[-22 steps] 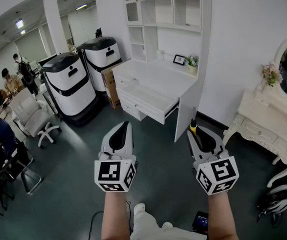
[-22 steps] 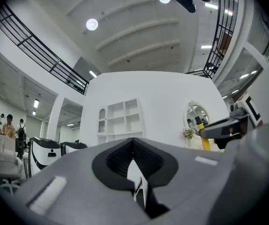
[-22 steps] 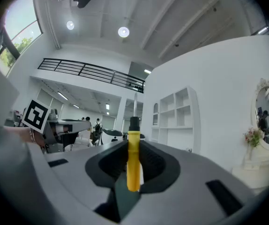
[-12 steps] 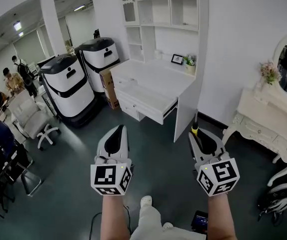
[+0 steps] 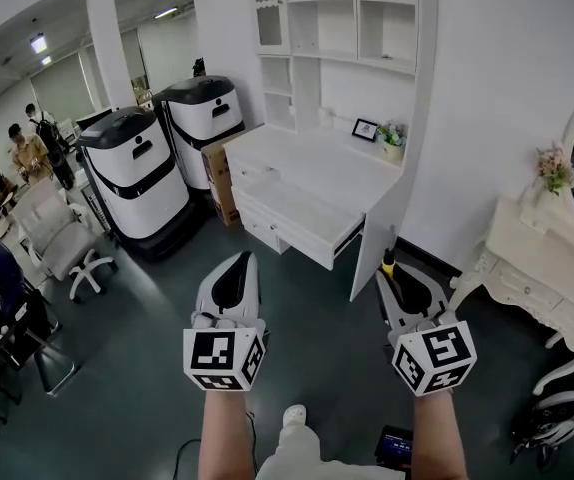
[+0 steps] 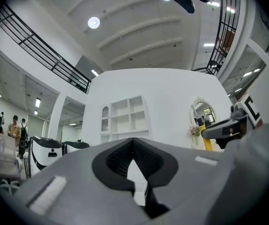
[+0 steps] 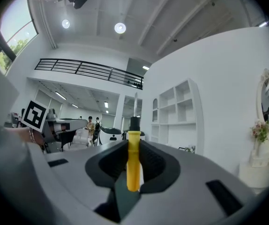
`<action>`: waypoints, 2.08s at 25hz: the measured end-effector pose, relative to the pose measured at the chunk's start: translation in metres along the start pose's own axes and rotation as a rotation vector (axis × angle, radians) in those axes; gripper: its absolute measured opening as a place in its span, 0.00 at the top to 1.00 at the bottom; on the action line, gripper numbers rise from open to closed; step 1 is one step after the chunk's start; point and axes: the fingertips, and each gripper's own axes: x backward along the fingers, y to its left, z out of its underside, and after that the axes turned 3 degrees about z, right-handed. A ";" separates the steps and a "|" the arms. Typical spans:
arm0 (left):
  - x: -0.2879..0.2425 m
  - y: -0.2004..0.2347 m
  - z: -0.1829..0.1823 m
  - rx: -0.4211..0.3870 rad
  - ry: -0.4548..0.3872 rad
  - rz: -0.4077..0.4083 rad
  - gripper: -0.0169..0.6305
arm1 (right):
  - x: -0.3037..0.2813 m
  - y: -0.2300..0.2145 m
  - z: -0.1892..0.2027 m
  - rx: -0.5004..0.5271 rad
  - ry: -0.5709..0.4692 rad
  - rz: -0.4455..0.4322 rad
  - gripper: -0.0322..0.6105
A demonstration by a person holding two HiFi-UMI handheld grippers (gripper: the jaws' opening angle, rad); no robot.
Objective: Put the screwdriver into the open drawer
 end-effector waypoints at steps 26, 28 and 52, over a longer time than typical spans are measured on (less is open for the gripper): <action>-0.170 0.157 0.067 0.043 0.016 0.068 0.96 | -0.235 -0.003 0.017 -0.009 0.035 0.036 0.83; -0.171 0.158 0.072 0.039 0.023 0.069 0.96 | -0.240 -0.002 0.022 -0.012 0.046 0.033 0.83; -0.282 0.215 0.106 0.014 0.020 0.023 0.96 | -0.369 -0.051 0.049 -0.003 0.054 -0.026 0.83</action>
